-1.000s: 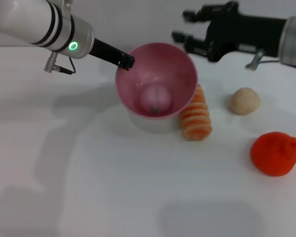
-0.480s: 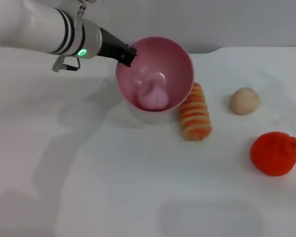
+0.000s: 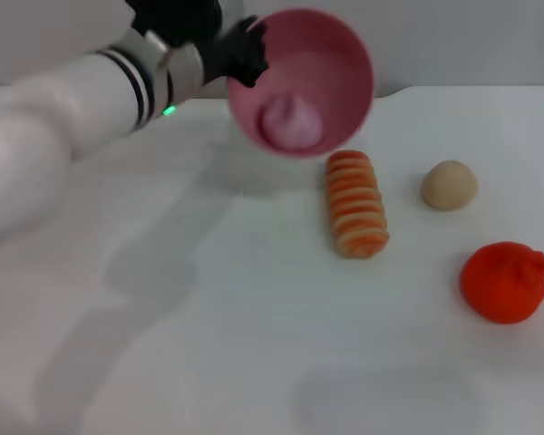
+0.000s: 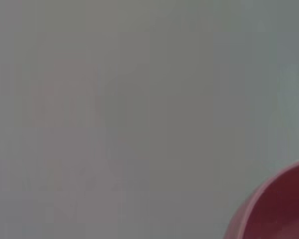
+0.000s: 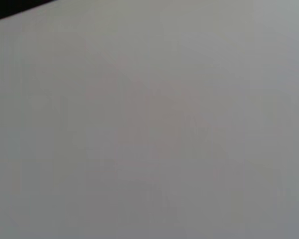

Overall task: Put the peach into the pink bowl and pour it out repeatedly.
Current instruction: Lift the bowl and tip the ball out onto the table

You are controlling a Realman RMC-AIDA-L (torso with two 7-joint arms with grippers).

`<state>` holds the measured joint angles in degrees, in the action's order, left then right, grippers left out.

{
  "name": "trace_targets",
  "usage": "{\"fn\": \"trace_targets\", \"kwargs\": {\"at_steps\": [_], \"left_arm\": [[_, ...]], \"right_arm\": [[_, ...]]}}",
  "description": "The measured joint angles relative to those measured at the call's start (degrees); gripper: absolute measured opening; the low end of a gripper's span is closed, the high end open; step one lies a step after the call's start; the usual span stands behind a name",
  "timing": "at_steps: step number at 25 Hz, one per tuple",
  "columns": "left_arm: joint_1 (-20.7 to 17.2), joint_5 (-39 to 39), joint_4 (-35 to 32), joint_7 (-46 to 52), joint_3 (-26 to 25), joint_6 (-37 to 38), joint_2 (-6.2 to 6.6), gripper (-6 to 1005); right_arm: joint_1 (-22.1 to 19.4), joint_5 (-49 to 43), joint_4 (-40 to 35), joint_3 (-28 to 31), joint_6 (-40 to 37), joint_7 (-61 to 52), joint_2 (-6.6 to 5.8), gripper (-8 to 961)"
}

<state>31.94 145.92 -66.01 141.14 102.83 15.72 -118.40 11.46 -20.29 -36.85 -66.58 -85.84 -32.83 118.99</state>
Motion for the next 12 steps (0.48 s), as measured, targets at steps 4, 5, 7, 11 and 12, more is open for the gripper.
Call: {"fn": "trace_targets", "kwargs": {"at_steps": [4, 5, 7, 11, 12], "left_arm": [[-4.65, 3.46, -1.22, -0.58, 5.79, -12.48, -0.07, 44], [-5.64, 3.99, -1.11, -1.50, 7.28, -15.64, -0.09, 44], [-7.42, 4.20, -0.71, -4.74, 10.01, -22.14, -0.20, 44], [-10.19, 3.76, 1.02, -10.89, 14.80, -33.98, -0.36, 44], [-10.47, 3.75, 1.64, -11.65, 15.55, -36.04, -0.38, 44]], "right_arm": [[-0.68, 0.82, 0.07, 0.14, -1.71, -1.62, -0.11, 431], [-0.77, 0.86, 0.00, 0.17, -2.09, -1.70, -0.12, 430], [-0.79, 0.89, -0.07, 0.09, -2.79, -1.72, -0.13, 429], [-0.72, 0.95, -0.02, -0.30, -4.21, -1.79, -0.14, 426], [-0.68, 0.95, 0.07, -0.32, -4.42, -1.79, -0.13, 426]]}}
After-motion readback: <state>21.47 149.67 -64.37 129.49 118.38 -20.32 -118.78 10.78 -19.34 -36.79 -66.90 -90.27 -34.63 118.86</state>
